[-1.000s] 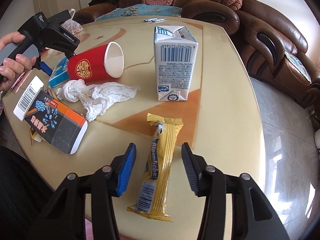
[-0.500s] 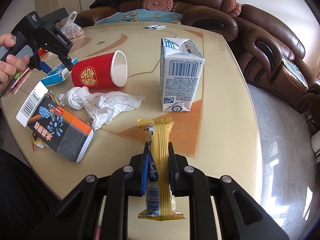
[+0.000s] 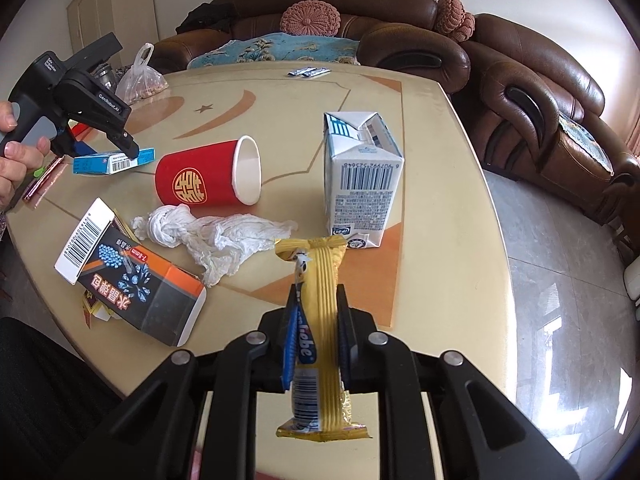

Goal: Collect trash
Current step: 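Close the left tool on the blue medicine box while the right tool grips the yellow snack bar, then lift both held items and carry them over the pink trash bin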

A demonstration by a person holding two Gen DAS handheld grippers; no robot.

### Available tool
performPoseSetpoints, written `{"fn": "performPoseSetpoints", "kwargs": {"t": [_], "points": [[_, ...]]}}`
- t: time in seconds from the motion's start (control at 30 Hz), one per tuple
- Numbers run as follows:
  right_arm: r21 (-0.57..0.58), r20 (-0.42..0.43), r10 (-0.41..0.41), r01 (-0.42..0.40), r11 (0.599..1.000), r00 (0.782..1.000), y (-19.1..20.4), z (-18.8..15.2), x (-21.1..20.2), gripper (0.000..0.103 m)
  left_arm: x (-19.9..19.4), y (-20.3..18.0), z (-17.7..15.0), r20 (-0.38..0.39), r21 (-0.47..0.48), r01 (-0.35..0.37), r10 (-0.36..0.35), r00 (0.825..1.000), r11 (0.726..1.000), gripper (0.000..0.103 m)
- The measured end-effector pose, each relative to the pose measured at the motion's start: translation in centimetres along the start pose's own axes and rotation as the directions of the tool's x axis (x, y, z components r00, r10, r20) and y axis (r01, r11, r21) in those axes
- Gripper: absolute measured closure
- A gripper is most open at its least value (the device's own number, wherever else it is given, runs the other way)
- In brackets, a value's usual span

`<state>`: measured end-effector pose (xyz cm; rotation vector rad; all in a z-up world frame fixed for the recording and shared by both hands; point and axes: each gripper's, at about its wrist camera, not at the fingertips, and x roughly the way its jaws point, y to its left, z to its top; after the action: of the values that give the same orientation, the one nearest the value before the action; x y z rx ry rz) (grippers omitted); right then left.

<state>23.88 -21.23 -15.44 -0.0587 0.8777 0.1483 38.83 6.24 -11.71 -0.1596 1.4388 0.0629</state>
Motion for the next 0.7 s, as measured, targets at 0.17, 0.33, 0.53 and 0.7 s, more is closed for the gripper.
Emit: {"fn": "performPoseSetpoints", "kwargs": {"t": [0.17, 0.33, 0.53, 0.7], "points": [[0.001, 0.001, 0.007, -0.007, 1.0, 1.0, 0.3, 0.0, -0.1, 0.086, -1.1, 0.0, -0.8, 0.016, 0.011, -0.003, 0.003, 1.0, 1.0, 0.038], [-0.005, -0.004, 0.017, -0.017, 1.0, 1.0, 0.5, 0.0, -0.1, 0.086, -1.7, 0.4, -1.4, 0.032, 0.033, -0.008, 0.007, 0.999, 0.999, 0.038], [-0.019, 0.006, 0.017, -0.017, 1.0, 1.0, 1.1, 0.1, -0.7, 0.086, -3.1, 1.2, -2.3, 0.06, 0.053, -0.013, 0.01, 0.998, 0.998, 0.038], [-0.031, 0.027, 0.007, -0.007, 1.0, 1.0, 1.5, 0.3, -2.3, 0.086, -4.6, 0.7, -3.5, 0.098, 0.091, -0.017, 0.008, 0.995, 0.996, 0.038]]}}
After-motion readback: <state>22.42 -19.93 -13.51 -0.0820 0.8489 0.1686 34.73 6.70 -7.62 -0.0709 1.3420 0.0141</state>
